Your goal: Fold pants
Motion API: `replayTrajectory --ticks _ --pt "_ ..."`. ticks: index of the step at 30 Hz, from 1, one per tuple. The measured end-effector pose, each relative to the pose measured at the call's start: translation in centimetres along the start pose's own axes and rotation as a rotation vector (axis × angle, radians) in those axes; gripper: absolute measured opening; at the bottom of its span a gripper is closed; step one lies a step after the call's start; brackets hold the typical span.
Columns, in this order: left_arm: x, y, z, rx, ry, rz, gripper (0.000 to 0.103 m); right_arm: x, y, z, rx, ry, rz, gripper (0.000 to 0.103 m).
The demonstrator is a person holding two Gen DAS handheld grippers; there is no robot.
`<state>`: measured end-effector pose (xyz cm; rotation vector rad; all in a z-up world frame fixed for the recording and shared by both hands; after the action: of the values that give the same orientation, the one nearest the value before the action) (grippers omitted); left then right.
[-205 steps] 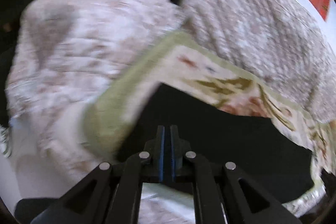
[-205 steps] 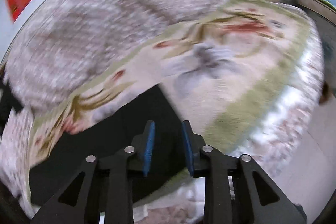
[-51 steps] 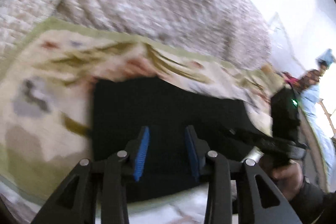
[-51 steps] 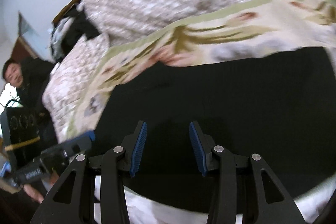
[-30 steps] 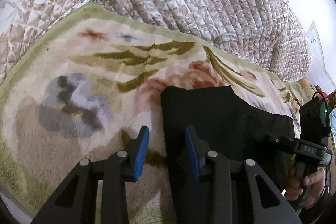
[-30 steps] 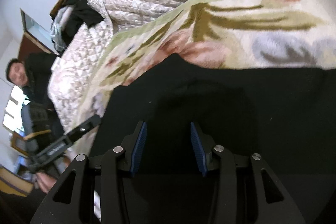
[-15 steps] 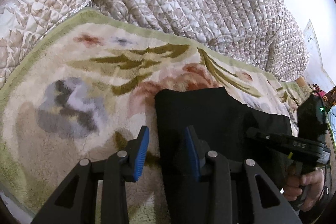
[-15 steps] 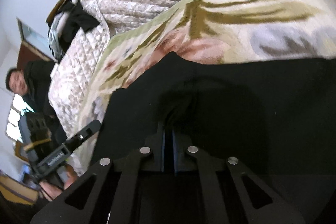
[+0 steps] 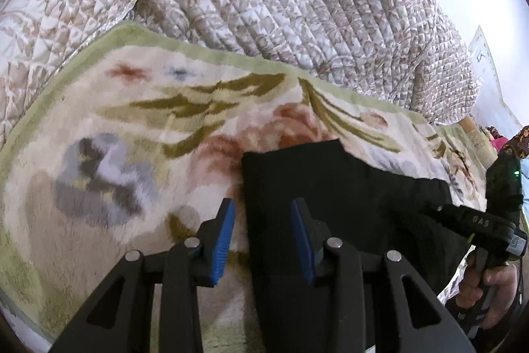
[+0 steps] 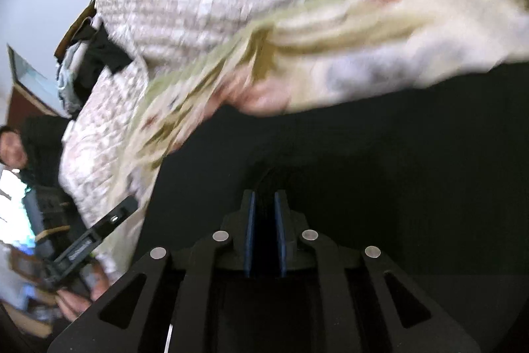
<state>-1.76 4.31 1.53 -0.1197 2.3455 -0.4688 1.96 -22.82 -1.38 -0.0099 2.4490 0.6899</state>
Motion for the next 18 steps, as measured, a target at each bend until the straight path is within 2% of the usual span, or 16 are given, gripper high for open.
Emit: replayTrajectory --ticks 2,4,8,11,12,13,16,18 --pt "0.0 -0.8 -0.1 0.029 0.005 0.005 0.038 -0.5 0.6 -0.7 -0.025 -0.016 -0.014 0.011" --pt "0.7 -1.6 -0.3 0.058 0.017 0.026 0.038 0.5 2.2 -0.6 -0.069 0.028 -0.073 0.011" --pt "4.4 -2.4 0.6 0.063 0.119 0.047 0.038 5.7 3.6 0.6 -0.02 0.163 -0.216 0.011" --pt "5.9 -3.0 -0.4 0.027 0.08 0.125 0.038 8.0 3.5 -1.3 0.019 0.125 -0.268 0.012" --pt "6.2 -3.1 -0.6 0.022 0.071 0.134 0.038 8.3 3.4 -1.6 0.043 0.116 -0.282 0.018" --pt "6.3 -3.2 -0.7 0.013 0.068 0.143 0.038 8.7 3.2 -1.7 0.056 0.126 -0.299 0.019" --pt "5.7 -3.5 -1.3 -0.013 0.062 0.154 0.038 8.3 3.3 -2.4 0.077 0.103 -0.301 0.019" --pt "5.3 -3.6 -2.2 -0.002 0.037 0.135 0.038 7.8 3.9 -3.7 0.083 0.046 -0.327 0.019"
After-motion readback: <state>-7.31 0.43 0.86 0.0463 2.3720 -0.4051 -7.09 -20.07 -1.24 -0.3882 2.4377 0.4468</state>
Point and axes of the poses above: each gripper's, at about its wrist camera, not at the fingertips, and z roughly the way its jaws point, y to its left, x to its underside, the point moved 4 cm from there along z, roughly the way its jaws point, and after that the axes turned 3 degrees about x, right-handed, at the moved point
